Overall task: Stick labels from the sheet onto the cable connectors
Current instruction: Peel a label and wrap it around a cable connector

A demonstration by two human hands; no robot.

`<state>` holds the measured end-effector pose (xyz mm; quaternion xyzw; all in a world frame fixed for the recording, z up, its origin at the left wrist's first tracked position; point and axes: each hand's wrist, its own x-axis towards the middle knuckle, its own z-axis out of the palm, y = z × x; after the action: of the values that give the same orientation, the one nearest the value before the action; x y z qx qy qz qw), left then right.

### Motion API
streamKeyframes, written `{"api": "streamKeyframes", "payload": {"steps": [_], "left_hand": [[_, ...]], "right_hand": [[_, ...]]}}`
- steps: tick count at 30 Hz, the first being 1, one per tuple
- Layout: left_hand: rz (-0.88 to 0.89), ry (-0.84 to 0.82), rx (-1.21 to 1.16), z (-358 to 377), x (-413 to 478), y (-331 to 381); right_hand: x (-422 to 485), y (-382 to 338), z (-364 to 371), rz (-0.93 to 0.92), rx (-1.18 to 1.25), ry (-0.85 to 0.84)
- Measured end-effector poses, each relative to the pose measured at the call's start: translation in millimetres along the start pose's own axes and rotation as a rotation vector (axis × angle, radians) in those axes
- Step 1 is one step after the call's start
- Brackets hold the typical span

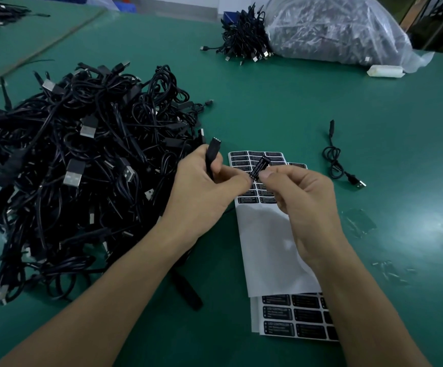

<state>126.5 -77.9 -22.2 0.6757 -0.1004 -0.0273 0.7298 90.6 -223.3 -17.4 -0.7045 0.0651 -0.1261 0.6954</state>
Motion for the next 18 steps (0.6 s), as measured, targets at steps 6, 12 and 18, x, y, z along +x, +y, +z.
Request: {"api": "streamKeyframes", "payload": {"steps": [6,12,18], "left_hand": [[0.017,-0.003,0.01,0.0,1.0,-1.4],[0.046,0.018,0.029,-1.2,2.6,-5.3],[0.039,-0.009,0.019,-2.3,3.0,-5.3]], "right_hand": [[-0.8,0.2,-0.2,-0.005,-0.006,0.005],[-0.5,1.4,-0.9,-0.061,-0.085,0.026],[-0.3,0.8,-1.8,-0.056,-0.08,0.041]]}}
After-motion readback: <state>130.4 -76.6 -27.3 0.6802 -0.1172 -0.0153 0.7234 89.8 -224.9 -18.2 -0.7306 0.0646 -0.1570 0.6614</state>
